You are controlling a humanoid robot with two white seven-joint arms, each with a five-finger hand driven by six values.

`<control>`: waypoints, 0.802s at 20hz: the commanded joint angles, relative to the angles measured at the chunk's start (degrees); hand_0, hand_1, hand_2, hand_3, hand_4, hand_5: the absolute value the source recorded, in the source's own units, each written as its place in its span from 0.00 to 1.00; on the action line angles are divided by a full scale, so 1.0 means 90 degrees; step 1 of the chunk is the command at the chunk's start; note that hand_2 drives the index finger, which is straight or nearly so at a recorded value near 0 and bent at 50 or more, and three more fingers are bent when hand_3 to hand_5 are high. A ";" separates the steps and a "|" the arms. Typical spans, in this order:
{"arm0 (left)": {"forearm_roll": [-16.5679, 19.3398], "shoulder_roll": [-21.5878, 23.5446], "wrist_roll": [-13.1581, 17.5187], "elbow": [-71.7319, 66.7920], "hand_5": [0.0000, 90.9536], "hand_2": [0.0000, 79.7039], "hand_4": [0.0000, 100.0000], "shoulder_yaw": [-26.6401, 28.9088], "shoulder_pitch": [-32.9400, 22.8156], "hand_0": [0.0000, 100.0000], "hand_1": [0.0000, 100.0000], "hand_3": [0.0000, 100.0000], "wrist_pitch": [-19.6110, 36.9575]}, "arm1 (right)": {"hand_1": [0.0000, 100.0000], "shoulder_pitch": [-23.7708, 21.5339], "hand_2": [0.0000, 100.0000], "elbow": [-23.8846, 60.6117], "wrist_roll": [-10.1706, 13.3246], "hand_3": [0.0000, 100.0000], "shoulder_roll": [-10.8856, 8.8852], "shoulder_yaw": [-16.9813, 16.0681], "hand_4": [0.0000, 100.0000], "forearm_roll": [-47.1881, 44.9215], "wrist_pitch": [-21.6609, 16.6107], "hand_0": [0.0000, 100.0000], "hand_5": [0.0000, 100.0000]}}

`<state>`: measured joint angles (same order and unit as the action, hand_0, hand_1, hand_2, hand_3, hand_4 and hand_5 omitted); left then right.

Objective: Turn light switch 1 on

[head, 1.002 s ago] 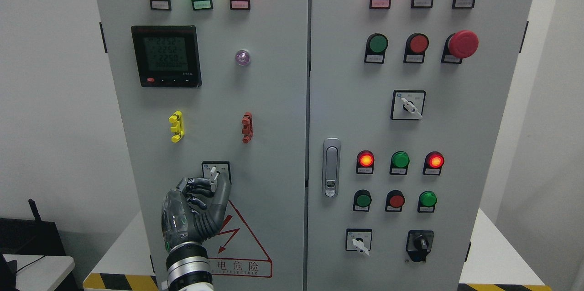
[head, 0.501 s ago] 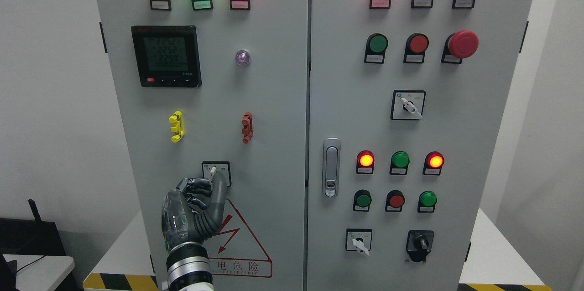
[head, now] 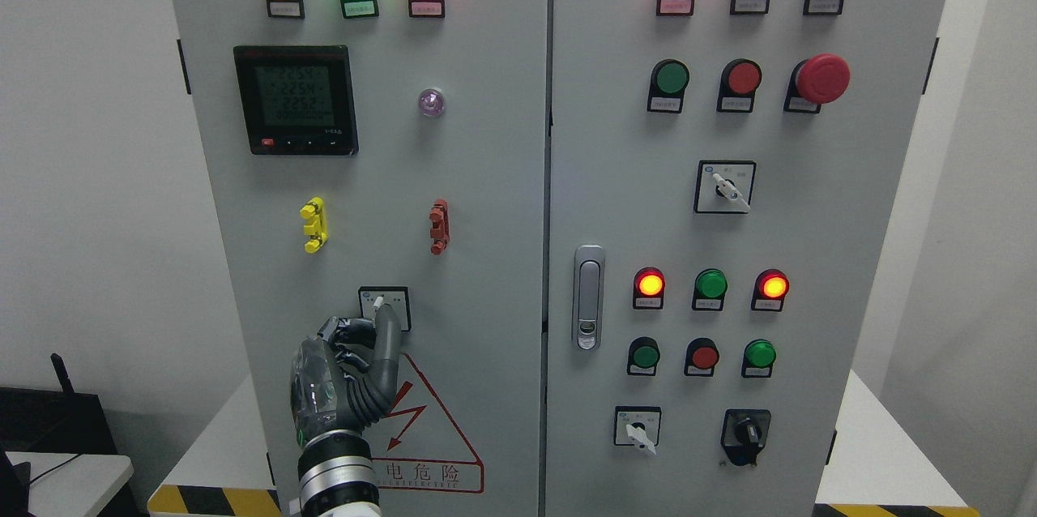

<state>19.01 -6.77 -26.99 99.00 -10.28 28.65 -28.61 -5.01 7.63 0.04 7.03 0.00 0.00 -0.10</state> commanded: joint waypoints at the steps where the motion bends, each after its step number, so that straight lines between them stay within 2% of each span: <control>1: 0.0017 0.0000 0.0020 -0.0023 0.90 0.47 0.82 -0.0010 0.0019 0.37 0.32 0.67 -0.0004 | 0.39 0.0000 0.00 0.0002 0.0005 0.00 0.0000 0.0127 0.00 -0.0166 0.0001 0.12 0.00; 8: 0.0027 0.0000 0.0020 -0.0023 0.89 0.46 0.81 0.0000 0.0068 0.38 0.29 0.66 -0.0004 | 0.39 0.0000 0.00 0.0002 0.0005 0.00 0.0000 0.0127 0.00 -0.0166 0.0001 0.12 0.00; 16: 0.0027 0.0010 0.0039 -0.0101 0.89 0.45 0.81 -0.0010 0.0117 0.33 0.31 0.66 -0.0082 | 0.39 0.0000 0.00 0.0002 0.0005 0.00 0.0000 0.0127 0.00 -0.0166 0.0001 0.12 0.00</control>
<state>19.22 -6.73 -26.80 98.59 -10.30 29.34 -29.14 -5.01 7.63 0.04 7.03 0.00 0.00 -0.10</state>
